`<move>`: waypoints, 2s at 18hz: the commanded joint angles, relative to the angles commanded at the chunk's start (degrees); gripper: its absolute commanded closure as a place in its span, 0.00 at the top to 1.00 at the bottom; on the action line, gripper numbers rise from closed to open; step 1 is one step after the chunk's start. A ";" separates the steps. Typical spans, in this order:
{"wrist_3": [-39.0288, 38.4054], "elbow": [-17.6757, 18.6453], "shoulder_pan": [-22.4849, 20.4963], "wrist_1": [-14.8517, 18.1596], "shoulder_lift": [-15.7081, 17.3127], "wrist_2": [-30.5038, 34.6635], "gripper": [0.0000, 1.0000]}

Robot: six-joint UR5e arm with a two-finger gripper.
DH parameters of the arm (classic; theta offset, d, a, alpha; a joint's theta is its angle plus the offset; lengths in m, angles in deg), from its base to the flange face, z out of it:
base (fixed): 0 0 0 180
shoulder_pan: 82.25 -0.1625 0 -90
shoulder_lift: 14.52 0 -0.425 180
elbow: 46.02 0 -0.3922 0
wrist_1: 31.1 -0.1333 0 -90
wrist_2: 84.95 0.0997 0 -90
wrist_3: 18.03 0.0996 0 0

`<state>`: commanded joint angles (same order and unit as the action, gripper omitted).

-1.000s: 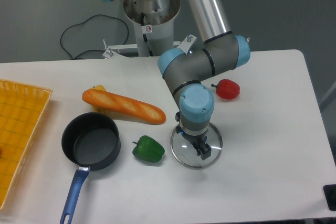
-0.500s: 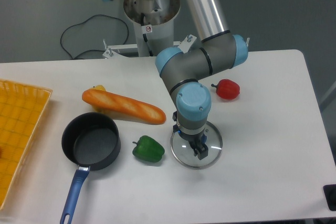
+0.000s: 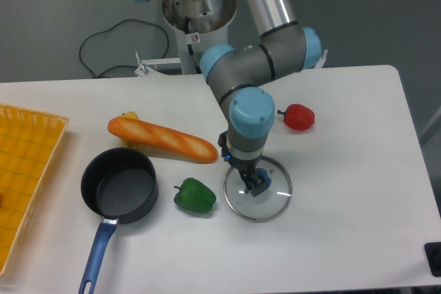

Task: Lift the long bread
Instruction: 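Move the gripper over the middle of the long bread loaf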

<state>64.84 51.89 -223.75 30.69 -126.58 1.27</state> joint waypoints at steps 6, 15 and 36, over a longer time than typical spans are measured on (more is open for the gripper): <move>0.09 2.20 0.97 0.00 1.58 -0.35 1.00; -0.44 4.22 2.98 0.00 1.93 -0.26 1.00; -2.55 10.20 11.16 -0.09 3.69 0.35 1.00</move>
<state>62.30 62.09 -212.59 30.60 -122.90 1.62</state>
